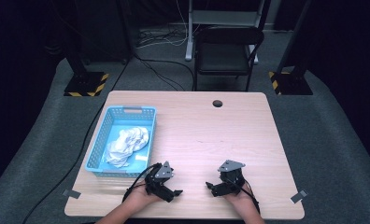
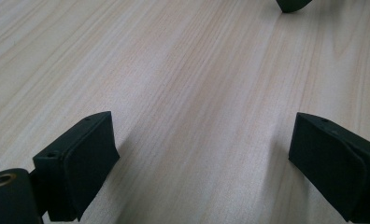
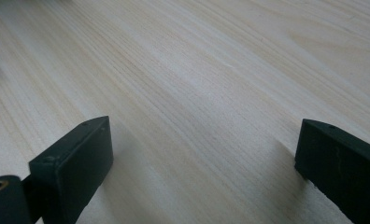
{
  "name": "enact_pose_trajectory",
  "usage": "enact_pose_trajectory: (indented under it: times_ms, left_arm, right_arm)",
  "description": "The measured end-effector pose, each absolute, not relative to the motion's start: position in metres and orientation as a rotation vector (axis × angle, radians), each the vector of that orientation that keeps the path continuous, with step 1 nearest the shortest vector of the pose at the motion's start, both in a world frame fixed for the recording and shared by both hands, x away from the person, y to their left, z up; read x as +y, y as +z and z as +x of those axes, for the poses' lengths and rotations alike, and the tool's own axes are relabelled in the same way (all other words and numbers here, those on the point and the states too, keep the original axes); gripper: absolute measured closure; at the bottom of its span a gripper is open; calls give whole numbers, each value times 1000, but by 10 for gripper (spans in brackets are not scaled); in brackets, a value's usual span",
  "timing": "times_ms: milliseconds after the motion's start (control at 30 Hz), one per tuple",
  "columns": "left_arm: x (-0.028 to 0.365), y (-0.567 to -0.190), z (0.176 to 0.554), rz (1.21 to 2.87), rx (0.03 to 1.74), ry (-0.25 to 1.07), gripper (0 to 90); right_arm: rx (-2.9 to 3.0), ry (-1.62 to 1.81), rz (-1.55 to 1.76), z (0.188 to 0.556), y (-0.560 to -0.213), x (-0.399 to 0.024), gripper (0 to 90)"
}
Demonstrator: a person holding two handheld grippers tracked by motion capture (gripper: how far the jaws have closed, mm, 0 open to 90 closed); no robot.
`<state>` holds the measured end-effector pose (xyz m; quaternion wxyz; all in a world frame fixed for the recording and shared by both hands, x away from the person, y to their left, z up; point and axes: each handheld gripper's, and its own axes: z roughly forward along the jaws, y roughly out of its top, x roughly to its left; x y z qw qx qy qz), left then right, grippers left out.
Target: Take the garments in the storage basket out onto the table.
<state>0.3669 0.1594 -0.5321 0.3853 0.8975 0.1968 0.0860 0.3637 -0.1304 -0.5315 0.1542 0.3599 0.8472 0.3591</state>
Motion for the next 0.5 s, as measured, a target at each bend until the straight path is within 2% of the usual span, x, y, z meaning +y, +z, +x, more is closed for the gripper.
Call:
enact_pose_trajectory:
  times_ms: [500]
  left_arm:
    - [159, -532, 365, 2288, 503, 219, 59]
  right_arm:
    - [2430, 1029, 1029, 364, -532, -130, 35]
